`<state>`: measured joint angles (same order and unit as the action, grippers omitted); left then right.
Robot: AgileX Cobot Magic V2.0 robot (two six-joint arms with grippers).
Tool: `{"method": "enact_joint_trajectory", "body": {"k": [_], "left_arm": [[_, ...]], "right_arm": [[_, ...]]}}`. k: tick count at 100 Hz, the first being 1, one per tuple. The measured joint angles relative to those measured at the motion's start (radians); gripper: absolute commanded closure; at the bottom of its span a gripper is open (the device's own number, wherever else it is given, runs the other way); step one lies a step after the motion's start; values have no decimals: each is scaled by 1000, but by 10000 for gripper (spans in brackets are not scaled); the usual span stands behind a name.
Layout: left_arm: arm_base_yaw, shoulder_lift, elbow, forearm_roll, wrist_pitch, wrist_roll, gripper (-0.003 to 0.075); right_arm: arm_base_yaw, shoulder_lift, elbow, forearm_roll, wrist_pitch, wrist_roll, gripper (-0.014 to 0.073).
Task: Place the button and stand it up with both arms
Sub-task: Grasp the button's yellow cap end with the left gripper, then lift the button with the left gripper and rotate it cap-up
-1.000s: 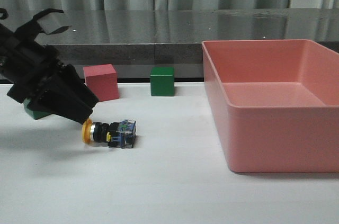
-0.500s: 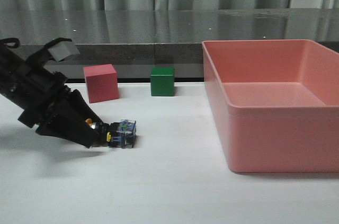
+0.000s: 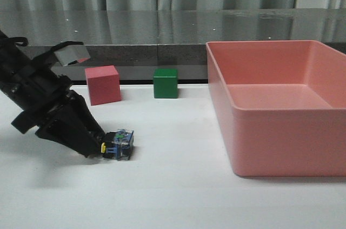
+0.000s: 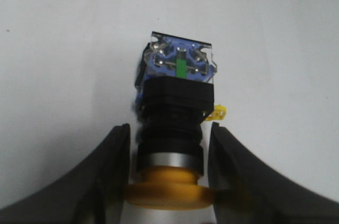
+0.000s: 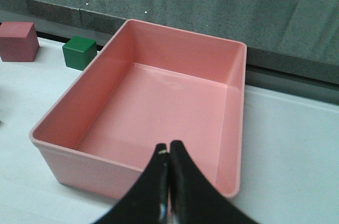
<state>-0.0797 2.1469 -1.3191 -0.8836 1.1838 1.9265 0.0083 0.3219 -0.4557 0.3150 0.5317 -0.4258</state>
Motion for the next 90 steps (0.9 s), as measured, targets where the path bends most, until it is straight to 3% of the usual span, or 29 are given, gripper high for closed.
{"method": "enact_joint_trajectory", "body": {"k": [10,26,50,76,90], "left_arm": [[-2,-55,-34,69,-4,-95,740],[-38,-184,-148,254,-2,-365,740],[-226,-287,-311,751,32,-756,740],[-456,-283,-326,1123,40,-968,740],[-532,-249,-328,1286,42,-1049,739]], "right_arm": [[0,0,0,0,0,0,655],[0,0,0,0,0,0,655],[0,0,0,0,0,0,655],[0,0,0,0,0,0,655],[0,0,0,0,0,0,655]]}}
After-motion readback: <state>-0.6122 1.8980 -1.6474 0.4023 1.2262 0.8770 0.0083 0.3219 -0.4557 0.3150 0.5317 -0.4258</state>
